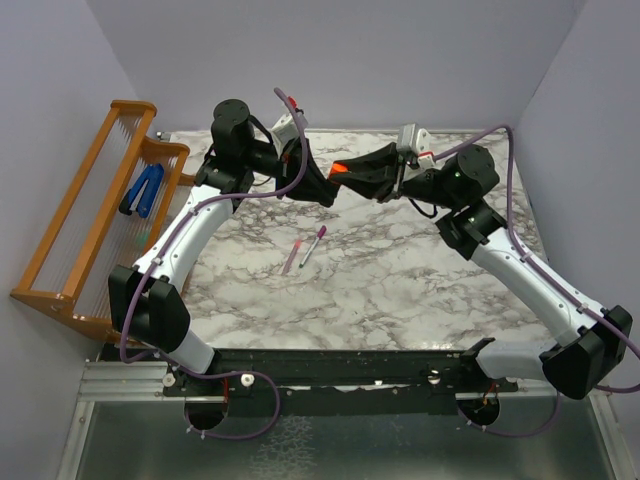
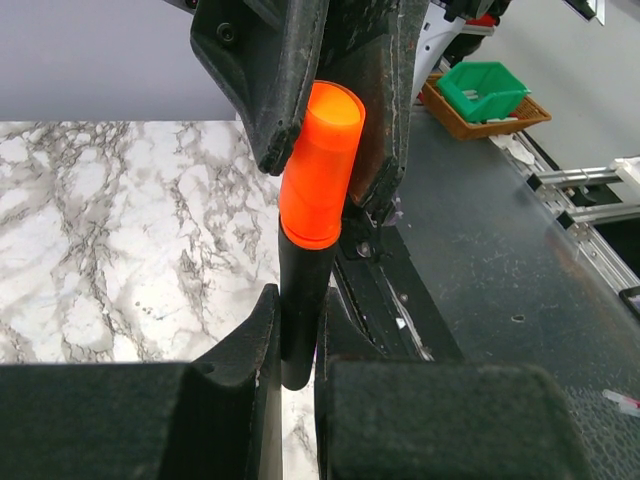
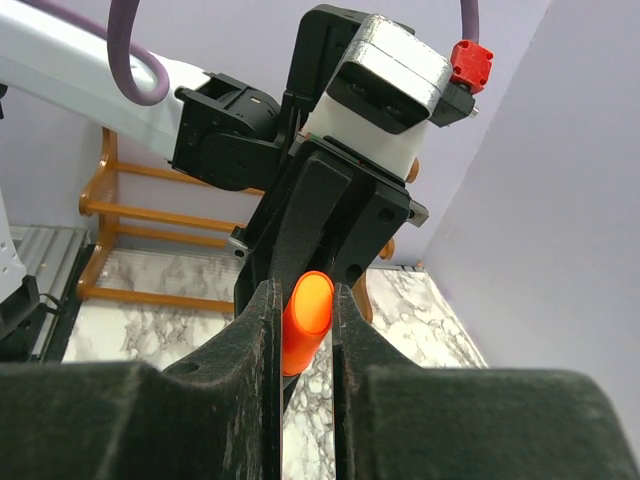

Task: Insert the pens into the pen caps

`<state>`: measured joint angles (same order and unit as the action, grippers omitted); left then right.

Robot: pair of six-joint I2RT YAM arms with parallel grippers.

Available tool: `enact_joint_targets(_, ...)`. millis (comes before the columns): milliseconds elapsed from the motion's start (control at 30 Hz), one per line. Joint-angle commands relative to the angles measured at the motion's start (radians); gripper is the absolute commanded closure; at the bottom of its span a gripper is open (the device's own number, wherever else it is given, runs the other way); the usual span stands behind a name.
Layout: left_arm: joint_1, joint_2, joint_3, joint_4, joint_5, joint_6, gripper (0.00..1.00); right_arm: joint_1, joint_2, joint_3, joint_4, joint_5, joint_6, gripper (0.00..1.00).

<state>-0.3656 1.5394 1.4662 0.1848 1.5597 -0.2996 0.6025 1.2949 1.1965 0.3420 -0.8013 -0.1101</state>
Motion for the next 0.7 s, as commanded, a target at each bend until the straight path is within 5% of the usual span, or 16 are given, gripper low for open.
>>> enact_joint_targets(0,-0.041,-0.175,0.226,0.258,-0.201,-0.11,1.0,0.086,0.265,-0.251,-0.749,-0.185,-0.012,0.99)
enact_joint_targets(667,-0.041,-0.238,0.247,0.275,-0.268,-0.096,1.0,0.098,0.34,-0.232,-0.839,-0.117,-0.047,0.99)
